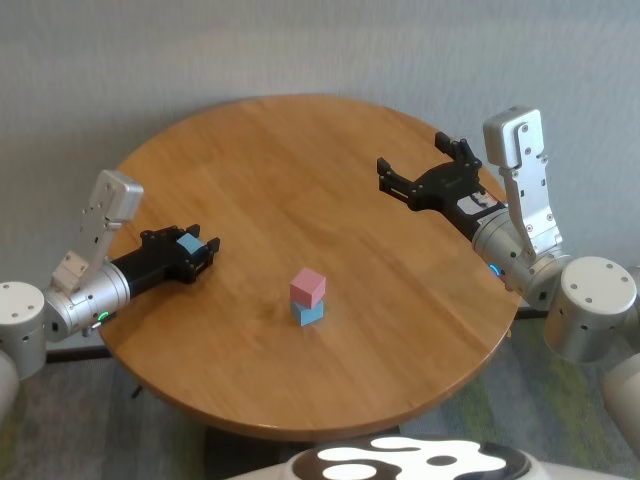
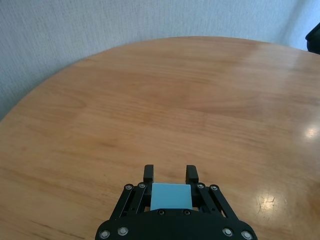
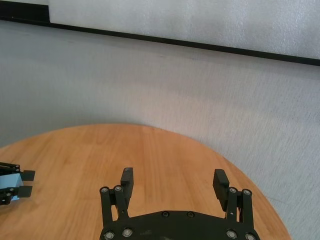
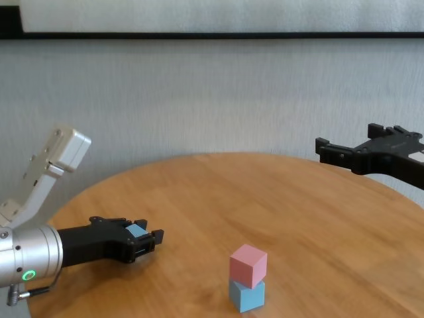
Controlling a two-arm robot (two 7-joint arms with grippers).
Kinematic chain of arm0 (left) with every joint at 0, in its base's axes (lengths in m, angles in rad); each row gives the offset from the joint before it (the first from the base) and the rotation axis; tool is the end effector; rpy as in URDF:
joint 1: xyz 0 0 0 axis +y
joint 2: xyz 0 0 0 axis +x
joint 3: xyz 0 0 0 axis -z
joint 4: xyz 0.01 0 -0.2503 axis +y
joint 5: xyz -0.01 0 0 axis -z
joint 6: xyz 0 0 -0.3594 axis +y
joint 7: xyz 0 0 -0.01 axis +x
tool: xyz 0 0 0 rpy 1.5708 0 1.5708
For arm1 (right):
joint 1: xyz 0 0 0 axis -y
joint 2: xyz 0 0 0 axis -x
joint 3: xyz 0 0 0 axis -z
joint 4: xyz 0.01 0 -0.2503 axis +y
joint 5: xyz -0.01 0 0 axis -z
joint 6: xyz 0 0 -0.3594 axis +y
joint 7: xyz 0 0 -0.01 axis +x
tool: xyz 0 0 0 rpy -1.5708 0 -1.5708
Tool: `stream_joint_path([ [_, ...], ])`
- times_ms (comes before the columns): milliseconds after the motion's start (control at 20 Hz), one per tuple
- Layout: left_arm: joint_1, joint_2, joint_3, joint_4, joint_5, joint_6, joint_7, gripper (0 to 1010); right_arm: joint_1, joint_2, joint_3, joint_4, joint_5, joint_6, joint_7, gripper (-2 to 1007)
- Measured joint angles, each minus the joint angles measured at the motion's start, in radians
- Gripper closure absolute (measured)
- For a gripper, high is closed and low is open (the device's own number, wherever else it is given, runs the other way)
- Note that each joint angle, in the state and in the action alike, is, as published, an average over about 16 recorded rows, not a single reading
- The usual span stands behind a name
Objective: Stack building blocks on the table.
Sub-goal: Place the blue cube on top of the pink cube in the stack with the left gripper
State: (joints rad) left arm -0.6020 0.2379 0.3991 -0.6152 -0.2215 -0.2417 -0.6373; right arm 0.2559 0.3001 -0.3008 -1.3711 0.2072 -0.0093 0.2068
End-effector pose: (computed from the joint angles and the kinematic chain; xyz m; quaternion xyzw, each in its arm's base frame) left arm 0.4820 0.0497 -0.3485 0.1338 0.0232 0.4005 0.9062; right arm 0.4308 0.0062 -0.2499 -0.0592 -0.0458 -0.5383 0.8394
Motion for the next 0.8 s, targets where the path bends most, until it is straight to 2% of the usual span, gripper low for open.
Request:
stream_joint_path([
  [250, 0.007, 0.006, 0.0, -0.027, 0.004, 0.004, 0.0, 616, 0.0, 0.0, 0.0, 0.0, 0.0, 0.0, 0.0, 0],
  [450, 0.017, 0.018, 0.002, -0.069, 0.01, 0.014, -0.003, 616, 0.0, 0.0, 0.0, 0.0, 0.0, 0.0, 0.0, 0],
  [800, 0.041, 0.055, 0.017, -0.192, 0.013, 0.046, -0.031, 616, 0.0, 0.0, 0.0, 0.0, 0.0, 0.0, 0.0, 0],
])
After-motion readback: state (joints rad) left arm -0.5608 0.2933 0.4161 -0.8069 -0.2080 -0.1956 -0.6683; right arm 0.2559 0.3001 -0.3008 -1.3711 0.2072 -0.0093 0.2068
